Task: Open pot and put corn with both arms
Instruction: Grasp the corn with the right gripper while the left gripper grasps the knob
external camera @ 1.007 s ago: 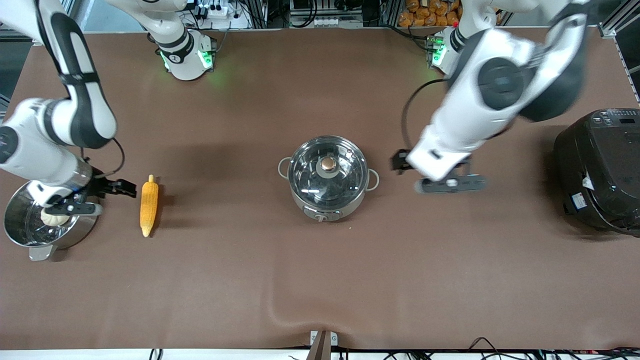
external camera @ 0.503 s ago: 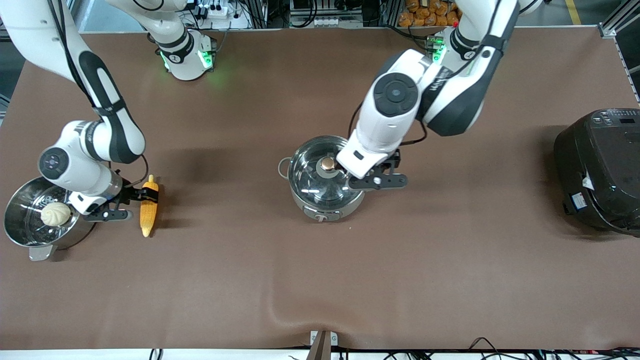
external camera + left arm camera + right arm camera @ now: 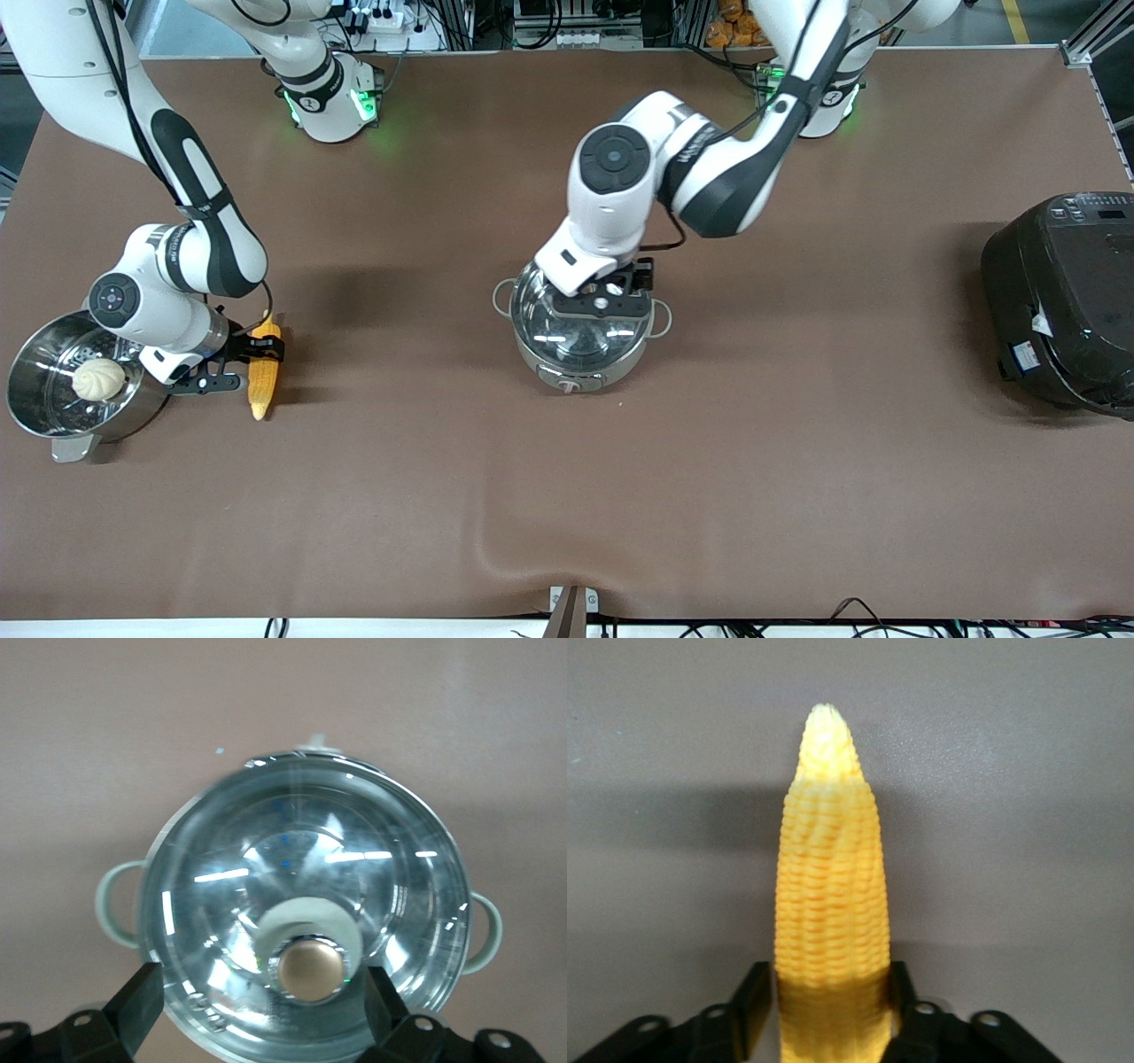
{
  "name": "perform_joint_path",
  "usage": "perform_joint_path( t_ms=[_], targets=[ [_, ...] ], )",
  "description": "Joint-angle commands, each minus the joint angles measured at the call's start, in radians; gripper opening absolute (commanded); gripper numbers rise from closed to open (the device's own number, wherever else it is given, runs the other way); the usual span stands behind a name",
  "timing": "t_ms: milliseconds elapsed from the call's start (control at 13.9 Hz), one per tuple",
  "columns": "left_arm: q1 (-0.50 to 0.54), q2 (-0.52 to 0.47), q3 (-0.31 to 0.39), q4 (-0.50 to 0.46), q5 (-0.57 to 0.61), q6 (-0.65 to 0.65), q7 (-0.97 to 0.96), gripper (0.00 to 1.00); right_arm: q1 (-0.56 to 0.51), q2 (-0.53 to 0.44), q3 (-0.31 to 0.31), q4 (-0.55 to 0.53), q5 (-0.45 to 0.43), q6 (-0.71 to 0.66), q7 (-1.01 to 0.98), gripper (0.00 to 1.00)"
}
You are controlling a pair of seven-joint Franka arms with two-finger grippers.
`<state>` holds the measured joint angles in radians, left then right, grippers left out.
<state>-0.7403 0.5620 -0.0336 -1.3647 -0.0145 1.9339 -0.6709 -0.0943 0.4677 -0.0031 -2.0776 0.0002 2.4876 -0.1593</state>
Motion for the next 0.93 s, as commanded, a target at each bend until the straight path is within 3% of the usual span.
perform_joint_path(
  t_ms=[0,144,575,863],
  targets=[
    [-0.045,0.045,0.014,0.032,0.056,0.020,-0.022,1.00,0.010,-0.003,0.002,0.020,-0.003,-0.013,-0.002,0.22],
    [-0.065,0.064,0.014,0.032,0.086,0.037,-0.022,1.00,0.022,-0.046,0.009,0.054,-0.003,-0.085,-0.003,0.13],
    [-0.074,0.078,0.009,0.027,0.155,0.057,-0.015,1.00,0.082,-0.070,0.009,0.413,-0.002,-0.611,0.006,0.12],
    [-0.068,0.082,0.004,0.022,0.131,0.057,-0.019,1.00,0.120,-0.070,0.009,0.521,0.004,-0.728,0.009,0.12]
  ],
)
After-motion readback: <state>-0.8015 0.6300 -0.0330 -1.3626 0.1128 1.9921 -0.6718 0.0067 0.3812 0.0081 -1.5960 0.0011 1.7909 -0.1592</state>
